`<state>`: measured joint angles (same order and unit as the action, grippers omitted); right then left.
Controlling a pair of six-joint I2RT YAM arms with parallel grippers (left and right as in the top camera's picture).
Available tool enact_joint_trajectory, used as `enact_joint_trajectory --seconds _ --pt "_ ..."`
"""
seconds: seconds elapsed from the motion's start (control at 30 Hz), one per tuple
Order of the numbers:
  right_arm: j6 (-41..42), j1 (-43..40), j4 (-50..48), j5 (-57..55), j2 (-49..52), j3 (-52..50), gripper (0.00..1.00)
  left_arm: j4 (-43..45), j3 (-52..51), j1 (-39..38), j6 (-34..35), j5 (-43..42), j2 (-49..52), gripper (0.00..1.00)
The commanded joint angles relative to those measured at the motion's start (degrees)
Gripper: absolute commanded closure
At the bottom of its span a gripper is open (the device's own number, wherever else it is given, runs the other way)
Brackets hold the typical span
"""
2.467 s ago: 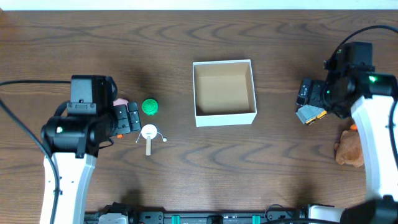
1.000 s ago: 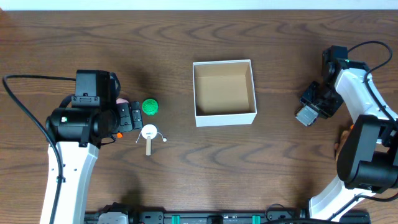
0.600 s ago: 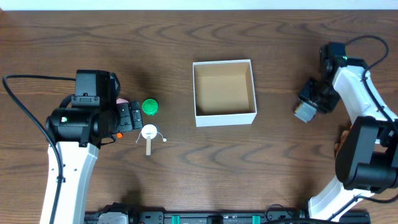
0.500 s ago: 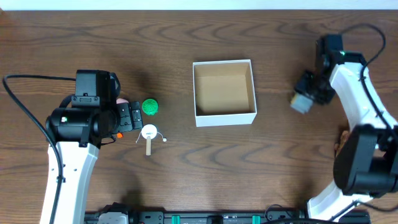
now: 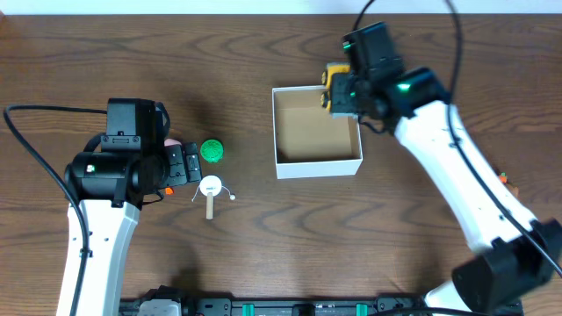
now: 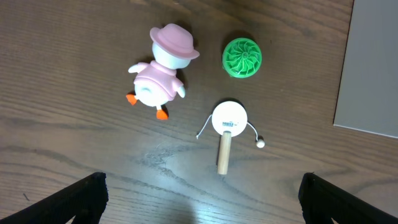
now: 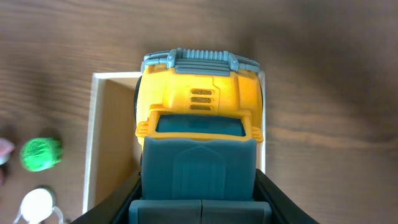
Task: Pack container
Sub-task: 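Carry the truck with the right gripper and drop it into the box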
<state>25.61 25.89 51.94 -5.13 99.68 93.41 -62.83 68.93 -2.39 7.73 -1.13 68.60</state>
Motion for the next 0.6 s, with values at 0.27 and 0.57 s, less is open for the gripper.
enact_joint_trajectory --seconds 0.27,0.57 --pt "6.0 -0.4 -0.8 -3.1 14.6 -0.1 0.94 -0.1 1.3 0.2 0.5 0.1 0.2 0.02" --pt "1.4 -0.3 -1.2 -2.4 14.5 1.9 0.17 -0.1 1.3 0.2 0.5 0.1 0.2 0.02"
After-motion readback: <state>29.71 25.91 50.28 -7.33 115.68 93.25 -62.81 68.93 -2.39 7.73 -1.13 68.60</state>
